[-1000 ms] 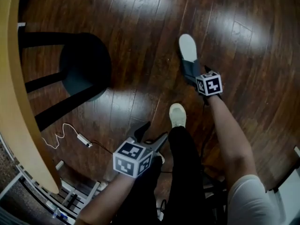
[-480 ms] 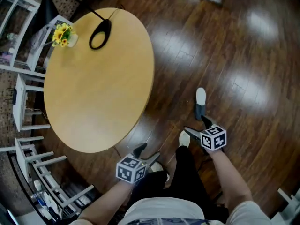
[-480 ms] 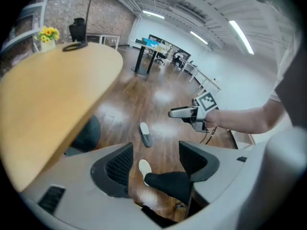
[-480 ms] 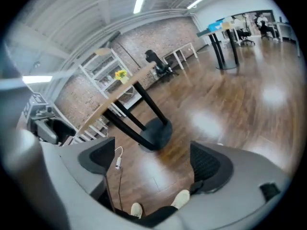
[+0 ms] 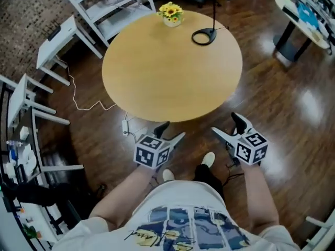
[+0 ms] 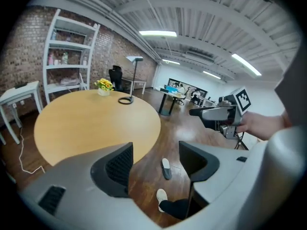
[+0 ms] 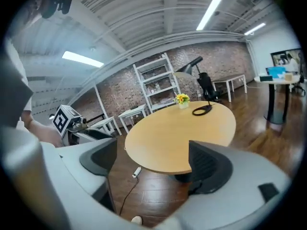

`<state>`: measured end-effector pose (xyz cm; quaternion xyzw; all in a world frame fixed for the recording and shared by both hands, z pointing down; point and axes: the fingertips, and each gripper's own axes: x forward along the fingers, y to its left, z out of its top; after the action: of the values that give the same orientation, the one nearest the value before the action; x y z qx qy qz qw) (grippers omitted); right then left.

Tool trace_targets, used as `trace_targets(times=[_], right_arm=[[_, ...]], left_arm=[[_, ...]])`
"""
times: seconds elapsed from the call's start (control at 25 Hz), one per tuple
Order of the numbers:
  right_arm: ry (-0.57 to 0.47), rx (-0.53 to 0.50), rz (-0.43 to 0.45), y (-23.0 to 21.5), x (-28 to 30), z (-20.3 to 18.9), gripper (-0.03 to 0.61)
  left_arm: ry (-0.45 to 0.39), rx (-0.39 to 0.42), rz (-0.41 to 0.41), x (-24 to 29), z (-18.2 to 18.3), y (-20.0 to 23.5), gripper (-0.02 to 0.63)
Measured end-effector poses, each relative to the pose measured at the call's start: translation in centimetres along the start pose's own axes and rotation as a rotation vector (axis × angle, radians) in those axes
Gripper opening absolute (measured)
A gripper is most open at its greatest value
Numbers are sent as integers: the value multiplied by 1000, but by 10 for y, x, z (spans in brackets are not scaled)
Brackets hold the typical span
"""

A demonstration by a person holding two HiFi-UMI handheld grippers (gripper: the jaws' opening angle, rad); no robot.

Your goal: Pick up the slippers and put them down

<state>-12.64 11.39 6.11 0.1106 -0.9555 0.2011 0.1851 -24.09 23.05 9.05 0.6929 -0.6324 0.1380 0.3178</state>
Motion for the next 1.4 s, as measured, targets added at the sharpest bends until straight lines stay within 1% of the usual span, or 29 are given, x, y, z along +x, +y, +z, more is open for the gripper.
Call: trace_targets(times=[0.04, 0.12, 0.24, 0.32, 0.4, 0.56, 0.72, 1.04, 1.4], right_arm=[[15, -26, 1, 25, 11, 2, 462], [57, -63, 2, 72, 31, -4, 497], [128, -120, 14, 130, 56, -13, 497], [168, -144, 15, 159, 65, -24, 497], [181, -155, -4, 177, 68, -31, 497], [174, -167, -49, 198, 72, -36, 497], [181, -164, -67, 213, 74, -41, 497], [197, -166, -99, 211, 66, -45, 497], [204, -183, -98, 213, 68, -43, 497]], left_arm=[[-16, -11, 24, -22, -4, 16, 296], [-38, -33, 54, -65, -19, 42, 296], [-78, -51, 77, -120, -35, 70, 296], [-99, -65, 90, -149, -46, 84, 296], [-112, -75, 100, -168, -56, 93, 296], [-129, -81, 104, -189, -72, 108, 296], [-130, -84, 94, -201, -84, 118, 296], [-122, -73, 65, -197, -83, 118, 296], [-118, -58, 58, -197, -83, 118, 296]])
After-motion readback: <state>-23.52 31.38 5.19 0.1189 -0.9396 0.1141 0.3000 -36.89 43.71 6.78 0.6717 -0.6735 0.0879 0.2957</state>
